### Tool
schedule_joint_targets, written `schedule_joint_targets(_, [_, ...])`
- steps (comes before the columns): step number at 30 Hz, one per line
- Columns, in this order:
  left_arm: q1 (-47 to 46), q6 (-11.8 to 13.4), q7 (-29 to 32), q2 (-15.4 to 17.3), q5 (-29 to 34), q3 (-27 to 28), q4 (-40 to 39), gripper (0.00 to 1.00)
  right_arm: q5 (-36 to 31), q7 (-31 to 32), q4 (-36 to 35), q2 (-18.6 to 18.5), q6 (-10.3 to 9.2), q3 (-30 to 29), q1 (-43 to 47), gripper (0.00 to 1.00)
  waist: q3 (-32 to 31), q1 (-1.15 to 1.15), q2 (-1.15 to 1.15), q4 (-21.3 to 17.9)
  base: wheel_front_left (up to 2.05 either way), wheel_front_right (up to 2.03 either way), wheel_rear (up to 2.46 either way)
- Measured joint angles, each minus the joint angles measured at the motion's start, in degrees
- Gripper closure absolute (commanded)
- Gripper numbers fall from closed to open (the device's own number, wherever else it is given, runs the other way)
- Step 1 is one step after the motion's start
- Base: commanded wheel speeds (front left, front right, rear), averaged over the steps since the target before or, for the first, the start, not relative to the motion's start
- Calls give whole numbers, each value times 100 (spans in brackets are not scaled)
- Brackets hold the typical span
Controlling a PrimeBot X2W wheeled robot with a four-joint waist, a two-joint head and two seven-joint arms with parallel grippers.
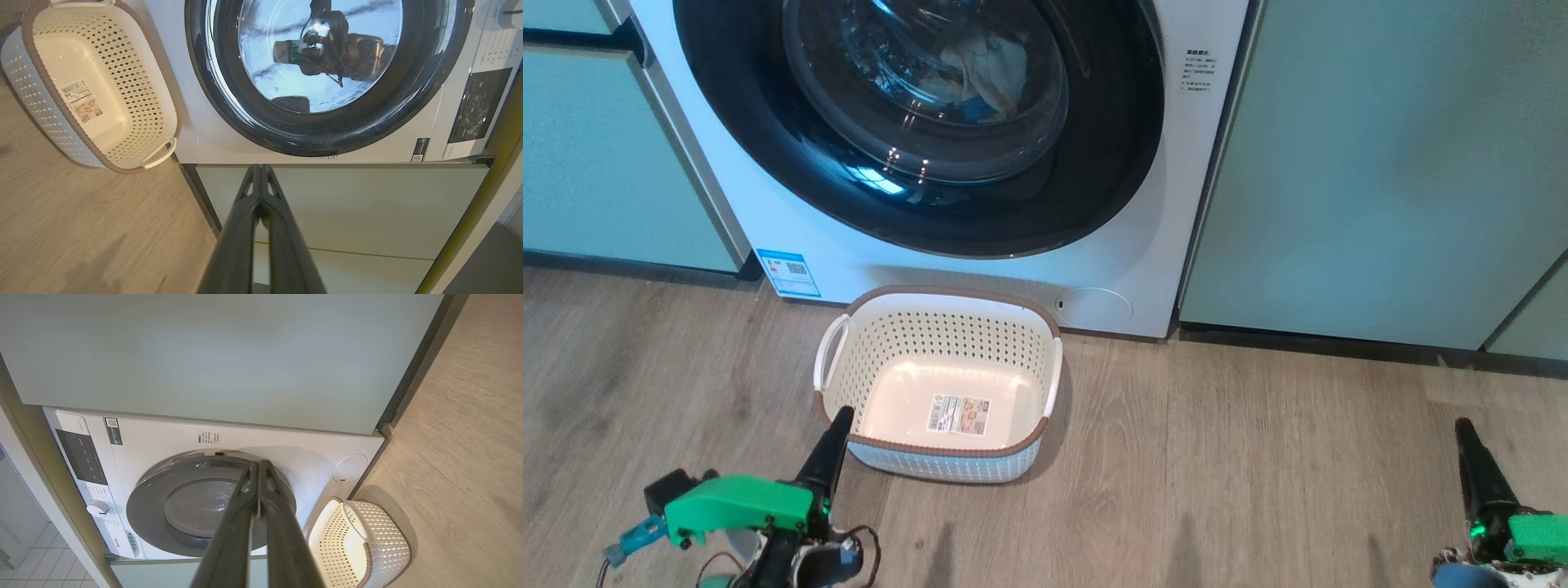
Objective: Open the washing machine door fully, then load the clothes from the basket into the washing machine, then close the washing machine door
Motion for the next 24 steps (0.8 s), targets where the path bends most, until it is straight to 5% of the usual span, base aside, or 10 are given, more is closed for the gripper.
schedule_joint_targets(14, [-120, -53, 180, -83, -887, 137, 169, 100, 903, 182, 144, 0, -1, -113, -191, 100, -31, 0, 0, 31, 0, 0, 0])
schedule_joint_targets(24, [-121, -54, 199, -90, -929, 143, 176, 100, 938, 223, 156, 0, -1, -132, -227, 100, -31, 0, 0, 32, 0, 0, 0])
